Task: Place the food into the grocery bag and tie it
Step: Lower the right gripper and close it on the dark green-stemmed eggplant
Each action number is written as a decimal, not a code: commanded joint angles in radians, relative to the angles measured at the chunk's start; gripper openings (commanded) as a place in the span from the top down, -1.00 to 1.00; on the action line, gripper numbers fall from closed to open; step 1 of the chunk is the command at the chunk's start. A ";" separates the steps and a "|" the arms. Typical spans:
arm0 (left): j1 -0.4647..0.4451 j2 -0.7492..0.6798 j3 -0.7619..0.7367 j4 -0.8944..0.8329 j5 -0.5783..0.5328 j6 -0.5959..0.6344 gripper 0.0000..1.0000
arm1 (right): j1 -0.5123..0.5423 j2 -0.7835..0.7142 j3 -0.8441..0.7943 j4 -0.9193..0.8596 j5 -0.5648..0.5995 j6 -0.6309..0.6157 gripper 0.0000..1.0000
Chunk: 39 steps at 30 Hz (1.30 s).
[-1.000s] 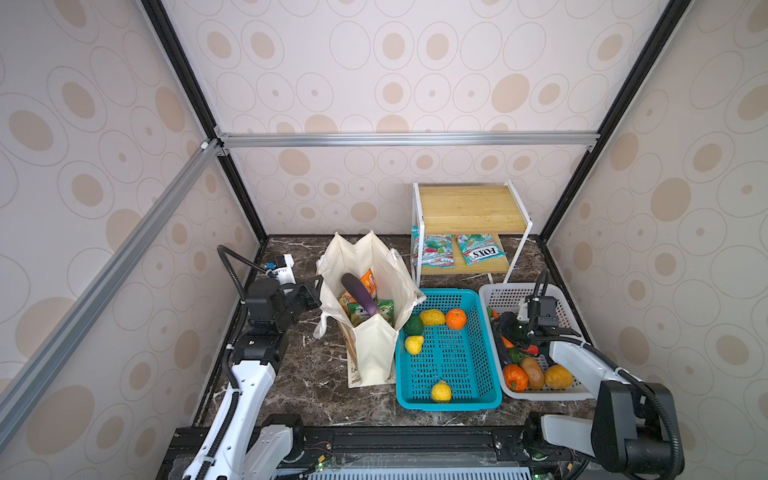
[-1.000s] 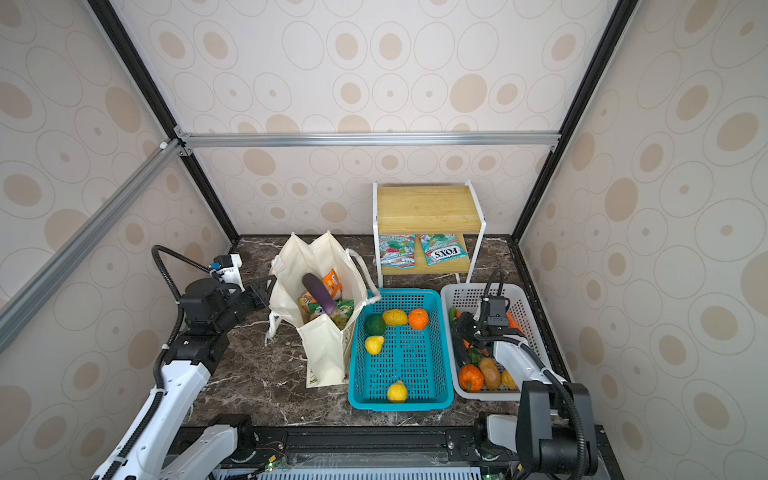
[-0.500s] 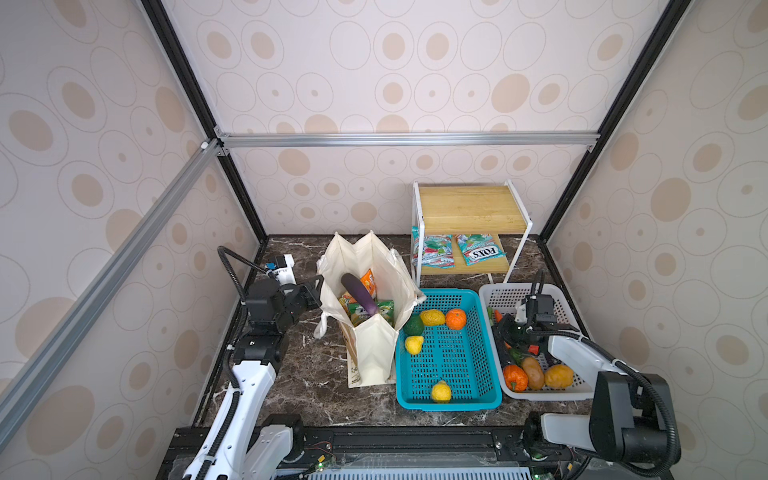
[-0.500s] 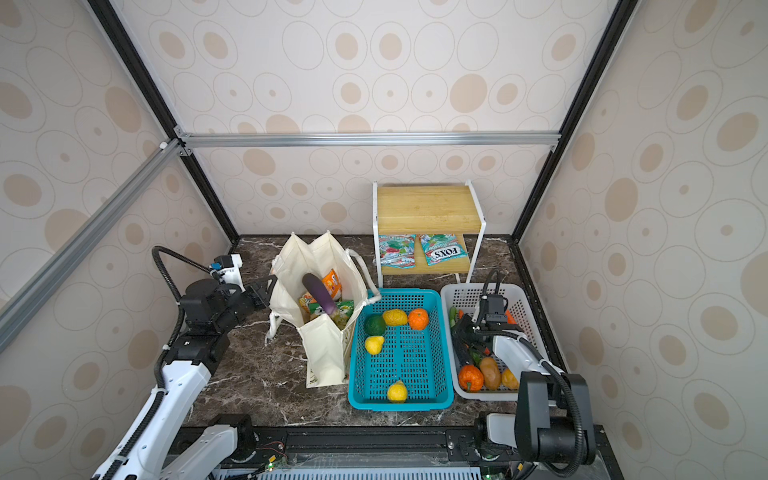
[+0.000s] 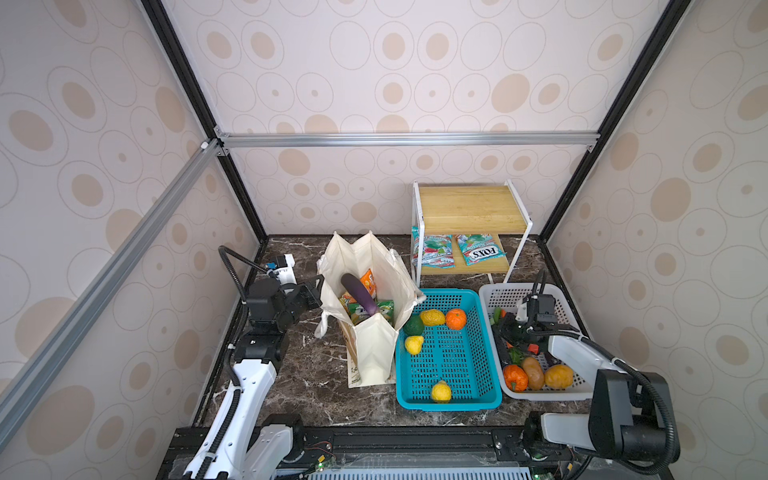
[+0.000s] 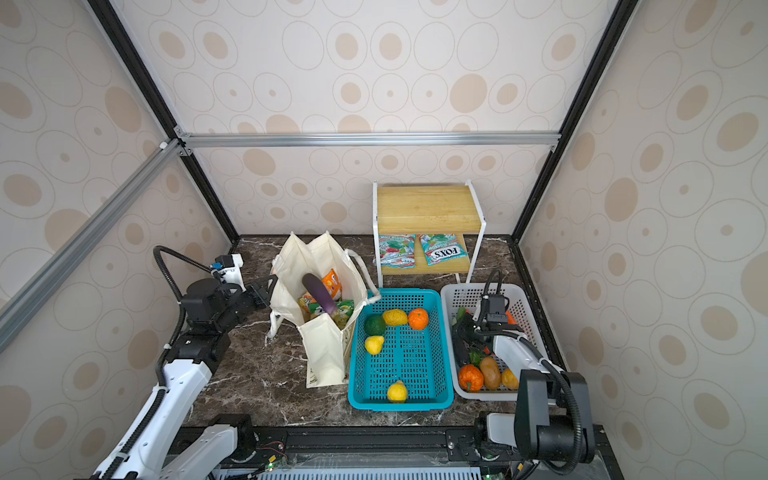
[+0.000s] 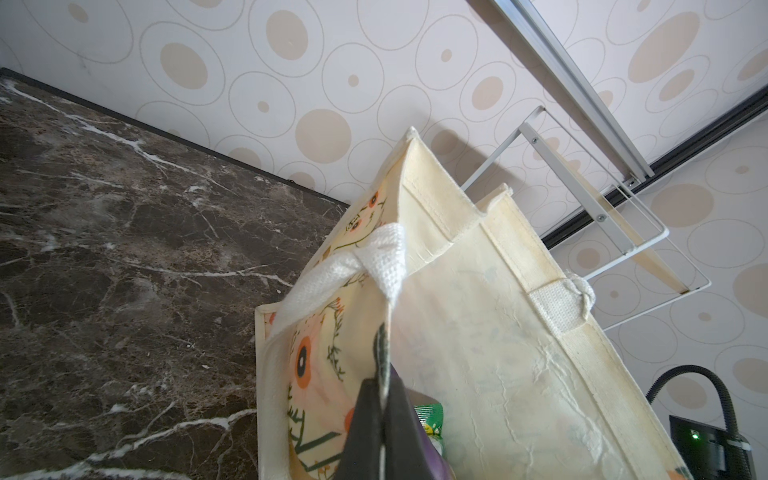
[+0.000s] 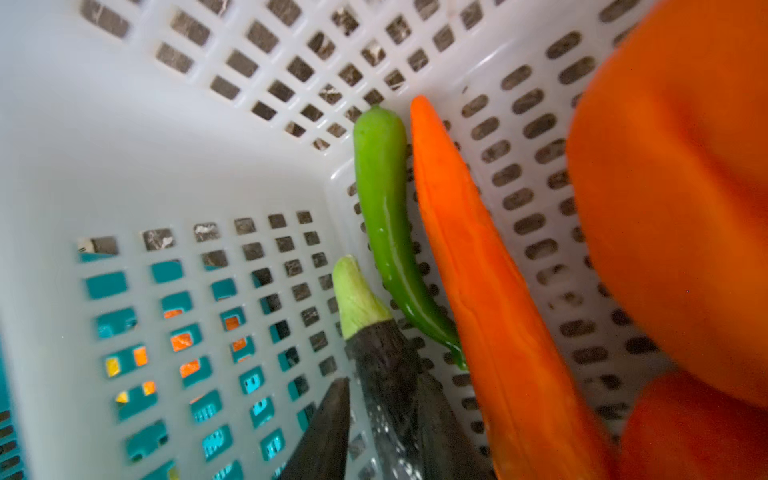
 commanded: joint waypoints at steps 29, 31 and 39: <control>0.002 0.019 -0.014 0.007 0.025 -0.006 1.00 | 0.039 -0.100 0.030 -0.232 0.042 -0.151 0.34; 0.002 0.019 -0.014 0.006 0.025 -0.007 1.00 | 0.040 -0.092 0.022 -0.212 0.025 -0.149 0.32; 0.001 0.020 -0.013 0.003 0.025 -0.006 1.00 | 0.037 -0.027 0.019 -0.155 0.005 -0.131 0.21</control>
